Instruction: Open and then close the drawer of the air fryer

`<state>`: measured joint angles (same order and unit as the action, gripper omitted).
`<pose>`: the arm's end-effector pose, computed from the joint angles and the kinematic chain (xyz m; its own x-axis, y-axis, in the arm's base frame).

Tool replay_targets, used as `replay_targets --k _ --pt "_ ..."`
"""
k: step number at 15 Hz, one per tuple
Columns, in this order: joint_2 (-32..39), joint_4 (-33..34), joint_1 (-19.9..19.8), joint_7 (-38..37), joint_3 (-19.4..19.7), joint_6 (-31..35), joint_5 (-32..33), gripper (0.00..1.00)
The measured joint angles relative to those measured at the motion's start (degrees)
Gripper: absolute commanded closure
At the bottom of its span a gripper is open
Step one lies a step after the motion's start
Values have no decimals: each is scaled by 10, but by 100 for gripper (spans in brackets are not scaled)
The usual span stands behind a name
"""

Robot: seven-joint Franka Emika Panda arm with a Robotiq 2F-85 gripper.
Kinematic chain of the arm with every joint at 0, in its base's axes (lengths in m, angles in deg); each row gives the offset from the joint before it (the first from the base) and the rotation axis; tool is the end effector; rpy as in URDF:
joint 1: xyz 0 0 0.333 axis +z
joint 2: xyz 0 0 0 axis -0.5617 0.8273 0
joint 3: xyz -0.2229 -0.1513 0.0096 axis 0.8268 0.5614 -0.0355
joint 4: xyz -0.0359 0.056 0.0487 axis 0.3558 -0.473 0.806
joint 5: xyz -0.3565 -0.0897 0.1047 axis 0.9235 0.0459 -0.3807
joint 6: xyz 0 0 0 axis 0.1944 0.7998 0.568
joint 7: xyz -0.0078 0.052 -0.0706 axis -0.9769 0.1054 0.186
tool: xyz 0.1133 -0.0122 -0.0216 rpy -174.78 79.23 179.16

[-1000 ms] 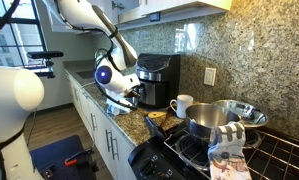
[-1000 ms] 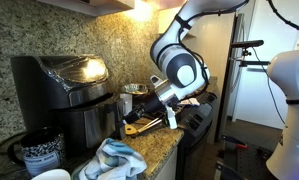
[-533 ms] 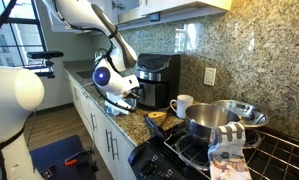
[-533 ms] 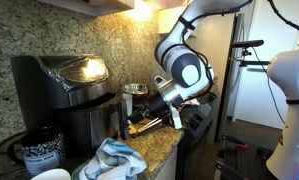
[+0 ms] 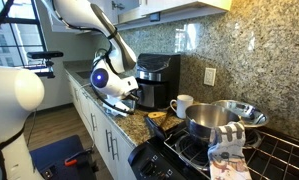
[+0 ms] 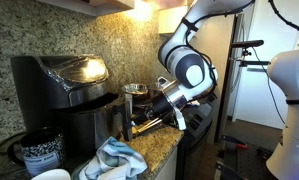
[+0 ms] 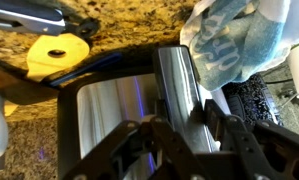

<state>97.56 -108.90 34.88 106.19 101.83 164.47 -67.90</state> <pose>0.3971 0.1234 0.1686 0.5945 0.1508 0.7898 0.4504 -0.8762 -0.1717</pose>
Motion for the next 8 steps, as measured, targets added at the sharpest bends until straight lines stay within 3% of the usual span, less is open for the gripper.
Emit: replay_targets --k 8 --pt "-10 -10 0 2 0 -1 0 83"
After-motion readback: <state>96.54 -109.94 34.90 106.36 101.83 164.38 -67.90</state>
